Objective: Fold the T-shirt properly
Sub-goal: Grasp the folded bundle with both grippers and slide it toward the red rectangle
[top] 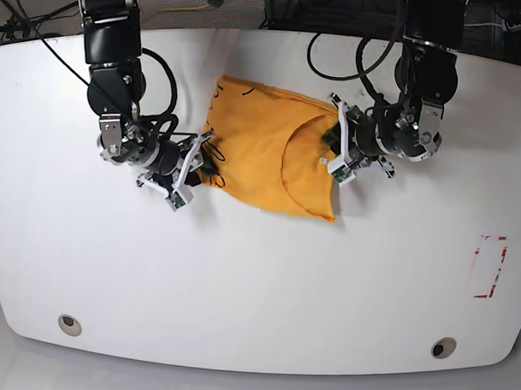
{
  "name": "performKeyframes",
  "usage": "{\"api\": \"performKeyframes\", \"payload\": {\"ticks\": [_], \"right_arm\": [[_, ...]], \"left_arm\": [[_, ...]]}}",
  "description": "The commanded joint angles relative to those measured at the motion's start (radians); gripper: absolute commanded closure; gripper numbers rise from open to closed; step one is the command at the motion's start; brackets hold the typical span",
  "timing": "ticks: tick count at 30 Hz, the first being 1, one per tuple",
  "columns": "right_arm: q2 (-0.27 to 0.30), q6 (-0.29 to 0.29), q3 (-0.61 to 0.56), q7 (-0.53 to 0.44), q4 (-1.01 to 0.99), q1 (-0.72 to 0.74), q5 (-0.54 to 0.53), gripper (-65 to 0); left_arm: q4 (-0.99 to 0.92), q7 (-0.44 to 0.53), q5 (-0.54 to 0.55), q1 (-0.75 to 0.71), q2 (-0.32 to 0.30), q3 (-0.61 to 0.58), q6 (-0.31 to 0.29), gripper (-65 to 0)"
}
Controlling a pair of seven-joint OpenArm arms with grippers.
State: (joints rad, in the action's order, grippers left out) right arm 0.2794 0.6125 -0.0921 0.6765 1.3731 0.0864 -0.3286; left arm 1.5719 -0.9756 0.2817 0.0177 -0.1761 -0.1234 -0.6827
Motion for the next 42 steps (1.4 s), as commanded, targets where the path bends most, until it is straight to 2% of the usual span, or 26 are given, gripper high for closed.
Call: {"api": "performKeyframes", "payload": {"ticks": [1,6,13,16,19,22,28,32,34,37,40,42], "right_arm": [[0.008,0.011,0.002,0.001,0.084,-0.024,-0.008,-21.7],[0.002,0.011,-0.002,0.002,0.2,-0.112,-0.008,-21.7],[-0.036,0.007,-0.034,0.004,0.283,-0.185,-0.008,-21.7],[-0.081,0.007,-0.087,0.004,0.285,-0.193,-0.007,-21.7],[-0.101,0.005,-0.16,0.004,0.28,-0.196,0.013,-21.7],[-0.156,0.005,-0.228,0.004,0.268,-0.185,0.05,-21.7],[-0.271,0.004,-0.301,0.004,0.26,-0.185,0.124,-21.7],[-0.331,0.004,-0.303,0.004,0.263,-0.175,0.154,-21.7],[-0.337,0.004,-0.305,0.005,0.268,-0.172,0.156,-21.7],[-0.335,0.005,-0.301,0.005,0.271,-0.17,0.15,-21.7],[-0.289,0.007,-0.3,0.005,0.314,-0.172,0.148,-21.7],[-0.257,0.007,-0.298,0.013,0.348,-0.172,0.133,-21.7]], "left_arm": [[-0.055,-0.003,-0.011,0.041,-0.006,0.003,0.005,-11.4],[-0.161,0.01,-0.011,0.143,-0.038,0.0,0.007,-11.4],[-0.183,0.033,-0.011,0.222,-0.076,0.001,0.007,-11.4],[-0.176,0.03,-0.011,0.25,-0.079,0.003,0.007,-11.4],[-0.175,0.033,-0.009,0.267,-0.119,0.003,0.007,-11.4],[-0.167,0.028,-0.008,0.295,-0.132,0.004,0.002,-11.4],[0.011,0.025,-0.006,0.262,-0.204,0.026,0.002,-11.4],[0.137,0.002,-0.006,0.189,-0.202,0.11,0.002,-11.4],[0.2,-0.024,-0.005,0.14,-0.201,0.155,0.002,-11.4],[0.276,-0.039,-0.006,0.075,-0.158,0.202,0.002,-11.4],[0.31,-0.039,-0.011,-0.015,-0.098,0.239,0.007,-12.9],[0.305,-0.035,-0.011,-0.051,-0.076,0.244,0.01,-17.5]]}}
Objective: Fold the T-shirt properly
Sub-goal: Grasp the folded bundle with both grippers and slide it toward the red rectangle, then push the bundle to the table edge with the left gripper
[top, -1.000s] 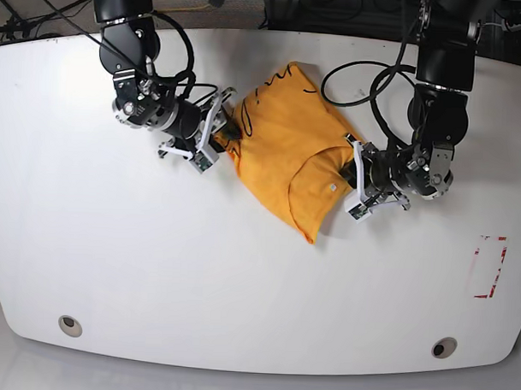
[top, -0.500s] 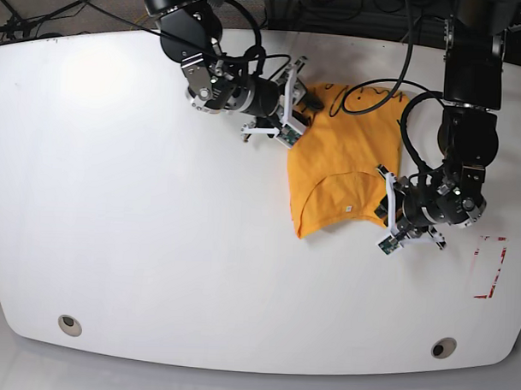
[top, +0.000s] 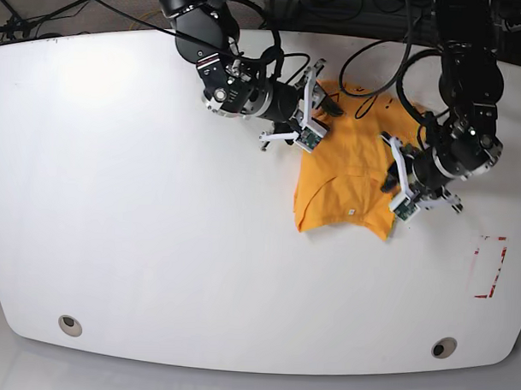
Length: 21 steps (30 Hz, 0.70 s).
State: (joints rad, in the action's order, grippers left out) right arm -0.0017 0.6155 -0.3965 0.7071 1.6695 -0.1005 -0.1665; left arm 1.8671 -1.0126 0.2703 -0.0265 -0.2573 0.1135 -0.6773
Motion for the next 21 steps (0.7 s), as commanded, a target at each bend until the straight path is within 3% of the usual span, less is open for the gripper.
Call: {"api": "performKeyframes", "payload": {"ticks": [1,5,11,16,21], "right_arm": [[0.039,0.004,0.008,-0.005,0.065,0.015,-0.043,-21.7],[0.091,0.007,0.075,0.041,0.11,0.023,-0.112,-21.7],[0.168,0.008,0.198,0.059,0.114,0.023,-0.239,-21.7],[0.222,0.008,0.282,0.064,0.14,-0.009,-0.33,-21.7],[0.269,0.008,0.341,0.064,0.159,-0.031,-0.403,-21.7]], "left_arm": [[0.002,0.004,0.001,-0.022,0.02,0.008,0.008,-20.7],[-0.036,0.007,0.001,-0.063,0.089,0.015,0.061,-28.9],[-0.128,0.1,0.001,-0.129,0.126,0.015,0.164,-29.7],[-0.252,0.111,0.001,-0.14,0.114,0.024,0.198,-29.6],[-0.341,0.111,0.001,-0.138,0.049,0.154,0.195,-29.4]]}}
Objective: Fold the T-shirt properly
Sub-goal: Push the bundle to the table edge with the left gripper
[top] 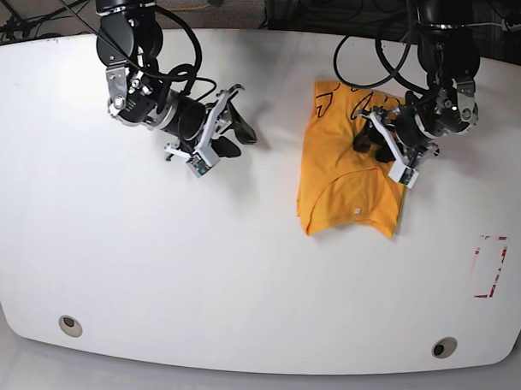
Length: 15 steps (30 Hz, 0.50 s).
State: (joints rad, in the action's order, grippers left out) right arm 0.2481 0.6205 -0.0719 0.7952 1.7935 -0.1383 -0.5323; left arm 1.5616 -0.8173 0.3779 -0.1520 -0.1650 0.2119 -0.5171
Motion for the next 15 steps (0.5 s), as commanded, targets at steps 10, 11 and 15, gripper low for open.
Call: {"api": "performKeyframes", "payload": {"ticks": [10,11,15], "right_arm": [[0.03,0.005,0.09,-0.024,0.119,-0.097,-0.056,-21.7],[0.03,0.005,0.091,-0.024,0.131,-0.106,-0.056,-21.7],[0.029,0.005,0.091,-0.024,0.15,-0.122,-0.058,-21.7]], "left_arm": [[-0.218,-0.08,-0.106,-0.011,-0.305,0.326,-0.045,-29.6],[-0.261,-0.067,-0.106,-0.008,-0.338,0.36,-0.071,-29.4],[-0.364,0.054,-0.106,-0.013,-0.453,0.416,-0.117,-29.4]]}}
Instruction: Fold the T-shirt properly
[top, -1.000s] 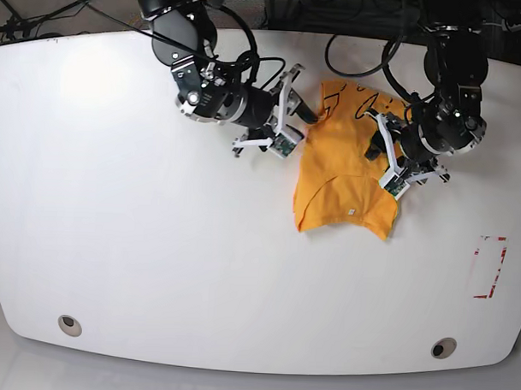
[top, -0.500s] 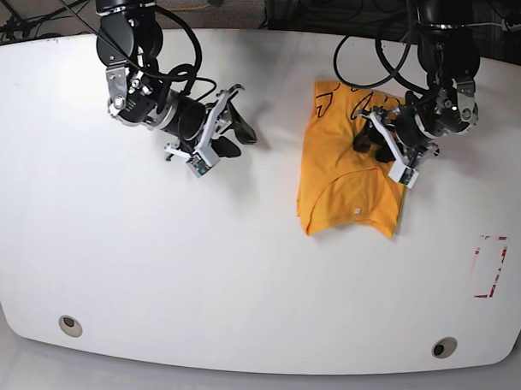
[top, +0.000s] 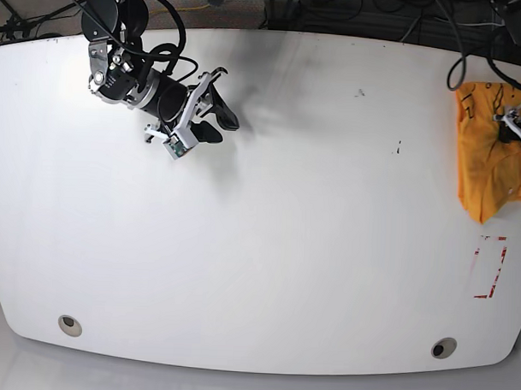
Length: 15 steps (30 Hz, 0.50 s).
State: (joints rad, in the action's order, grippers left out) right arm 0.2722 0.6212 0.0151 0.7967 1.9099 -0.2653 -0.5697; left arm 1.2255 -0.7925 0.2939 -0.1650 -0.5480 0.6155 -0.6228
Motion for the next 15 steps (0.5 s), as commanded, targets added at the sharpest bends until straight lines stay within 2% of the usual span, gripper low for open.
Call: {"api": "performKeyframes", "payload": {"ticks": [1,5,10,13,15], "right_arm": [[0.005,0.004,0.004,-0.026,0.04,-0.002,-0.02,-21.7],[0.005,0.004,0.006,-0.03,0.041,-0.021,-0.017,-21.7],[0.006,0.004,0.007,-0.03,0.041,-0.022,-0.016,-21.7],[0.017,0.004,0.01,-0.032,0.041,-0.018,-0.014,-21.7],[0.051,-0.002,0.01,-0.033,0.038,-0.016,-0.014,-21.7]], "left_arm": [[-0.045,0.058,-0.022,-0.001,-0.093,0.019,-0.015,-29.4],[-0.088,0.126,-0.022,0.0,-0.156,0.028,-0.015,-29.4],[-0.049,0.132,-0.019,0.005,-0.171,0.094,-0.016,-29.4],[0.073,0.129,-0.02,-0.005,-0.16,0.114,-0.016,-29.4],[0.185,0.135,-0.022,-0.034,-0.091,0.122,-0.01,-29.4]]}}
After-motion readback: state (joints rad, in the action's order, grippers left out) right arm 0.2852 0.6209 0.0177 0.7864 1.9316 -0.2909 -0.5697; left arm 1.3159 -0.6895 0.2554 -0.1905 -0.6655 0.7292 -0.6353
